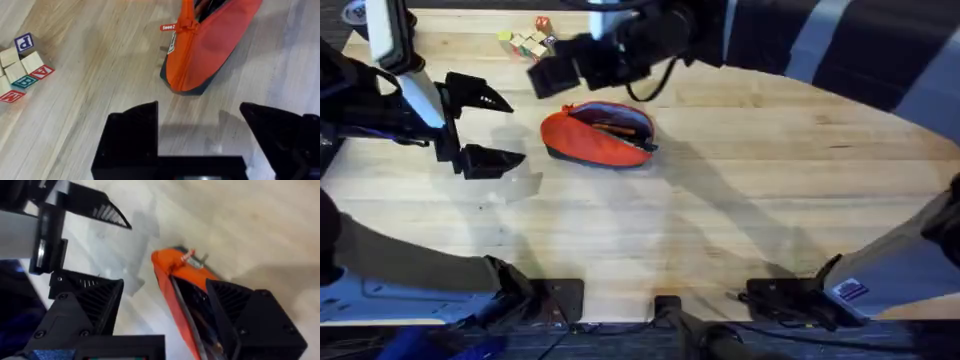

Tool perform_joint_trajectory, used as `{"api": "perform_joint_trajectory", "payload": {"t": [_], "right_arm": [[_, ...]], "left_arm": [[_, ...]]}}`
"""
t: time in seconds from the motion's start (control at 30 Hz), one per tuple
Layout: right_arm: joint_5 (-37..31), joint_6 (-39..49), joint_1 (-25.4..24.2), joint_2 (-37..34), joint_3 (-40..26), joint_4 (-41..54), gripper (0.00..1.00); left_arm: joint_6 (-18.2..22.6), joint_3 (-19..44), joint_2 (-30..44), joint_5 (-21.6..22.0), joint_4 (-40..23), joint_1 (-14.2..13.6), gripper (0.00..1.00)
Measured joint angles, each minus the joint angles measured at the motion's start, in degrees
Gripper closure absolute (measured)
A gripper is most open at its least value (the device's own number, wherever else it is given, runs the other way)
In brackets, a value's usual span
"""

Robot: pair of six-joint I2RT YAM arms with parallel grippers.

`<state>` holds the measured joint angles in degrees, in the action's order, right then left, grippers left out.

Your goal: Unzip the bag, pick up the pens from the table one at a time and place them inside, then zip the bag closed.

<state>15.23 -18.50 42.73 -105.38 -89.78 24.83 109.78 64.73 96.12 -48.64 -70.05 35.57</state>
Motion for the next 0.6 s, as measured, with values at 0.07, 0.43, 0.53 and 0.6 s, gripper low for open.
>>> {"api": "perform_joint_trajectory", "payload": {"t": [0.07, 0.43, 0.53, 0.6], "right_arm": [[-3.4, 2.0, 1.7, 0.0, -1.7, 0.0, 0.005], [-15.8, 8.4, 7.9, -1.9, -8.7, 3.0, 0.005], [-16.8, 8.7, 8.1, -4.1, -12.8, 6.3, 0.005], [-17.6, 8.7, 8.1, -5.5, -15.3, 7.9, 0.005]], "left_arm": [[0.0, 0.0, 0.0, 0.0, 0.0, 0.0, 0.008], [0.0, 0.0, 0.0, 0.0, 0.0, 0.0, 0.008], [0.0, 0.0, 0.0, 0.0, 0.0, 0.0, 0.008], [0.0, 0.0, 0.0, 0.0, 0.0, 0.0, 0.008]]}}
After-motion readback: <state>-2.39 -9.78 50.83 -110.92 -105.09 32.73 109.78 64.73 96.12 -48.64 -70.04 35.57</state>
